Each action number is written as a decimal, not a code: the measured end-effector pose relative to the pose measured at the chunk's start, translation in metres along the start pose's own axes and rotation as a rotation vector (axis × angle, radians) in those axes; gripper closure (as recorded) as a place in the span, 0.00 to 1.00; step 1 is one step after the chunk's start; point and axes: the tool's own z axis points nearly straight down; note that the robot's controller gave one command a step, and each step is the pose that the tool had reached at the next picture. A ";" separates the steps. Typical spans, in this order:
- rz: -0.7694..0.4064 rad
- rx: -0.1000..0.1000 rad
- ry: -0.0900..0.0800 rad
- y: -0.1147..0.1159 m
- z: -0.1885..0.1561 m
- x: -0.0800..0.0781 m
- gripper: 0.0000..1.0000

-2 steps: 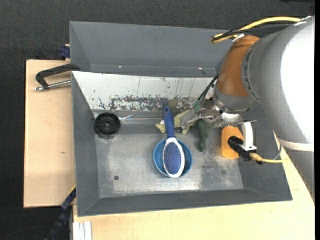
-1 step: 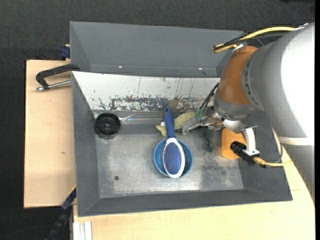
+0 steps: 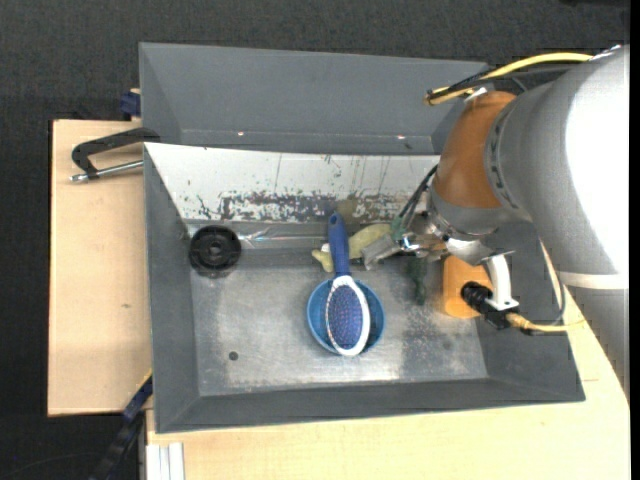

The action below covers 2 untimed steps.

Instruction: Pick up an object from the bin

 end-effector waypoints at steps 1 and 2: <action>0.001 0.000 -0.002 0.000 -0.001 -0.001 1.00; -0.001 -0.010 -0.002 0.003 -0.089 -0.001 1.00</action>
Offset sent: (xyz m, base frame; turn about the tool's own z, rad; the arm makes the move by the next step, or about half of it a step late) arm 0.0000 0.0000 0.0000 0.0000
